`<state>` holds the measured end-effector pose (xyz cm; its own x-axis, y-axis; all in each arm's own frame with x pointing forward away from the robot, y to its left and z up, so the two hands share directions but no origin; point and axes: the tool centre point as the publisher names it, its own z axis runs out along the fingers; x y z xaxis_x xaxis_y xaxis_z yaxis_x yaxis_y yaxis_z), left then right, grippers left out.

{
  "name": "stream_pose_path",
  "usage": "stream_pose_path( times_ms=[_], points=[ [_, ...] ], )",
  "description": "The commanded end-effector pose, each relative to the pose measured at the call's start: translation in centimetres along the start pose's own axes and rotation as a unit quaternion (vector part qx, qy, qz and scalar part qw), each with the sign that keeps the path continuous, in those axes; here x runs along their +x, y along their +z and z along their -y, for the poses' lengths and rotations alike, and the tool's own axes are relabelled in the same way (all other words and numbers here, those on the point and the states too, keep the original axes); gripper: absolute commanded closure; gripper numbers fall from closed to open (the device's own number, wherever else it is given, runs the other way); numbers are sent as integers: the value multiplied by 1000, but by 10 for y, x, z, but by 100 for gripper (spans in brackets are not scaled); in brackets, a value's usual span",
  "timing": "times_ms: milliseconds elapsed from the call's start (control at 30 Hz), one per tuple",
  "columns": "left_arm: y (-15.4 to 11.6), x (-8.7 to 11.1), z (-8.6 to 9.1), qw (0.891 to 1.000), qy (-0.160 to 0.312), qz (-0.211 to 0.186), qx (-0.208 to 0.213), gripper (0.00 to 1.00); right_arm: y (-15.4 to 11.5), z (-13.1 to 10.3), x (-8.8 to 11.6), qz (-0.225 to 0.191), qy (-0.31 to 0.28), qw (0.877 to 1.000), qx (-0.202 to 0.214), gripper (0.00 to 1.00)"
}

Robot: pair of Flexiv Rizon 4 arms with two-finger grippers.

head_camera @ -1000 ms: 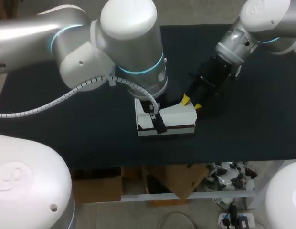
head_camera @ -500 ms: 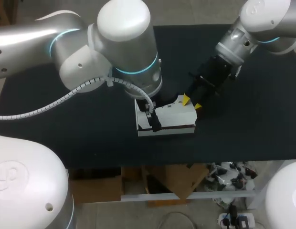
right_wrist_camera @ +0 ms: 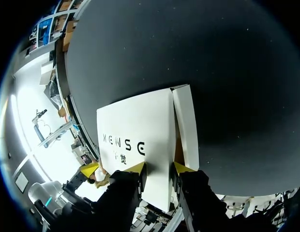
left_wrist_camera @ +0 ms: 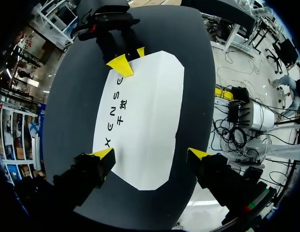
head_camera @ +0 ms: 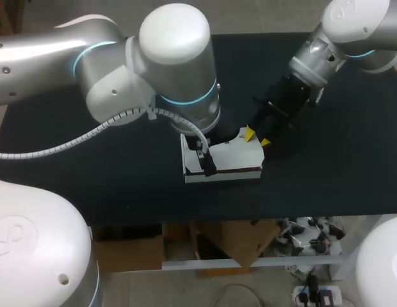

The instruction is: Assemble the packaging by folding the flat box into shape, placing the metal phone stand inside, and closing the box properly

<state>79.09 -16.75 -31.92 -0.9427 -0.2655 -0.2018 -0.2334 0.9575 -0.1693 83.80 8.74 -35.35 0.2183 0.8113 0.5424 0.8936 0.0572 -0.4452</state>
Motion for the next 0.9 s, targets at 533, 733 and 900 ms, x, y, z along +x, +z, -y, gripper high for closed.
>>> stream_pose_path(
  times_ms=[533,733,900],
  points=[
    [18,-16,2,1000,-8,-1,-16,21,1,0,0,0,0,1000,0,65],
    [21,-17,3,1000,-7,6,-23,21,1,0,0,0,0,1000,0,64],
    [22,-18,3,1000,-3,17,-23,21,1,0,0,0,0,1000,0,64]
  ],
)
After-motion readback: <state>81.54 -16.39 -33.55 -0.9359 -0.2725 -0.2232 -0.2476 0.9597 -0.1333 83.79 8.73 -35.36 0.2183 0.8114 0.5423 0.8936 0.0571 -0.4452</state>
